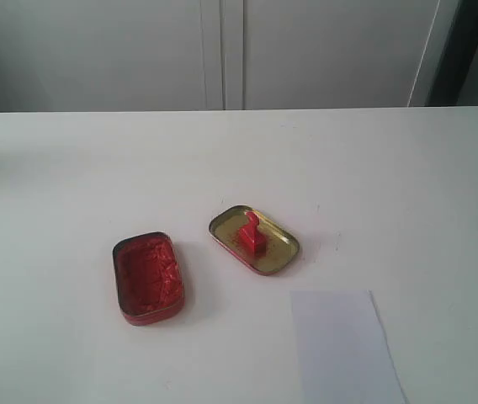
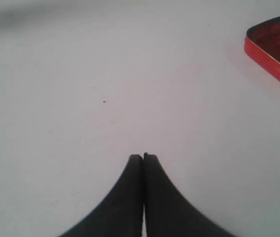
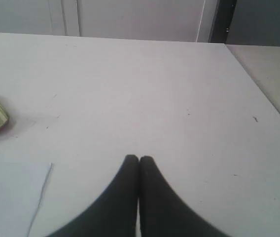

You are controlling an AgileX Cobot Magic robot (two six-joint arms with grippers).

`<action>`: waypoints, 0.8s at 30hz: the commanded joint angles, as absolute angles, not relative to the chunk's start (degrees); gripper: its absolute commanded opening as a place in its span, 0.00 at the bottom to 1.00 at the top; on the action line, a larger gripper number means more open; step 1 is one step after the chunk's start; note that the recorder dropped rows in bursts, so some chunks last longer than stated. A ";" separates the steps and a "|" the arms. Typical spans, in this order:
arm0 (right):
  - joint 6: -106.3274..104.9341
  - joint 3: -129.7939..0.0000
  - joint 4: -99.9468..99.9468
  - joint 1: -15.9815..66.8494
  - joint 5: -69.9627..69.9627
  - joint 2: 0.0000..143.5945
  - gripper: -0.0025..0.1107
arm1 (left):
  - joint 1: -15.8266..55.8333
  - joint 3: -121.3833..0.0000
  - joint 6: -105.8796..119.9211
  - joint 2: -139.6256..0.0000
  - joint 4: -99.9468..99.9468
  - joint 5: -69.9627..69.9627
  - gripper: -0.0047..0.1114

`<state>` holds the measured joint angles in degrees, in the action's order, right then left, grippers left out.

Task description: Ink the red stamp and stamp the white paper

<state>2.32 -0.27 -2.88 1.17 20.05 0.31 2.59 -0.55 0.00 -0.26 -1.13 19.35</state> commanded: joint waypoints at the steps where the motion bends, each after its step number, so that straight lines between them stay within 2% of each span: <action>1: 2.34 0.00 -3.03 1.25 19.62 0.00 0.02 | 2.49 0.00 0.00 0.00 -1.36 20.22 0.04; 24: 2.34 0.00 -3.03 1.25 -8.19 0.00 0.02 | 2.49 0.00 0.00 0.00 -1.36 20.22 0.04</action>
